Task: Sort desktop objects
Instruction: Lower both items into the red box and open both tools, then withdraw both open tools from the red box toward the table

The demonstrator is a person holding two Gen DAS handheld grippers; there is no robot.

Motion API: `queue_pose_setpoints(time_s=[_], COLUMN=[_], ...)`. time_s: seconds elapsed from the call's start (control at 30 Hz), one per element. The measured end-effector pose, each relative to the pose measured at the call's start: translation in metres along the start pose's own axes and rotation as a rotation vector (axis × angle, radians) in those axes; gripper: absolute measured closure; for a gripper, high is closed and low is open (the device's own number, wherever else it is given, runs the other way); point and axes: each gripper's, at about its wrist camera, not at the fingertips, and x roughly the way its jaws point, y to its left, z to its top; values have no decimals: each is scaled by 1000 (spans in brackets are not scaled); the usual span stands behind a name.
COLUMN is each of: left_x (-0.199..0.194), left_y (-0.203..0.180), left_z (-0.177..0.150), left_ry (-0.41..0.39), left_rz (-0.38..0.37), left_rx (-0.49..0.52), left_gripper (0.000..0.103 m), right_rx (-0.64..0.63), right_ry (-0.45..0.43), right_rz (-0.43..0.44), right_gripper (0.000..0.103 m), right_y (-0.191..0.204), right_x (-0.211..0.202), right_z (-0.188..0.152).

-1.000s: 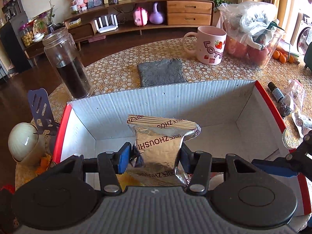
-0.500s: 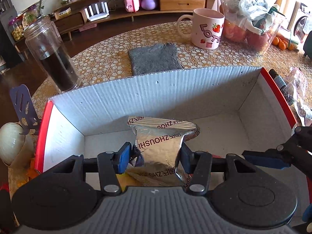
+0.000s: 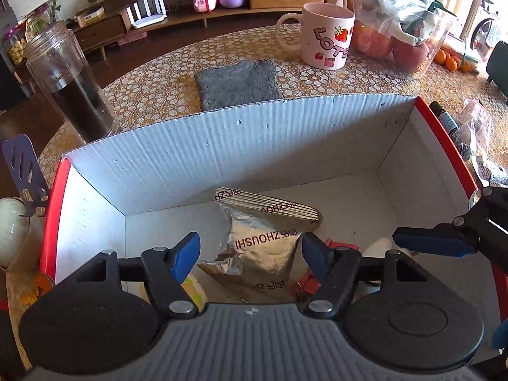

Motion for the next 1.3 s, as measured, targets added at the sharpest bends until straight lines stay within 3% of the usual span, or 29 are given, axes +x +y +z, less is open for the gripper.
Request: queue_pose_setpoints(time_s=[0.1,0.63,1.3], left_x=[-3,-59,-133], left_y=[2,0,-38], left_z=[-1,-13,-49], left_ry=[-9,-119,-268], left_rz=[-3,-5,19], left_rx=[-20,-72,-62], left_gripper=[33,33,33], right_rx=[6,15,53], right_ry=[-9,-102,-202], right_rz=[3,13,35], right_gripper=[31,30,28], right_y=[-1,-14,-26], right_x=[-4,-59,-120], right_z=[-2,-19,-51])
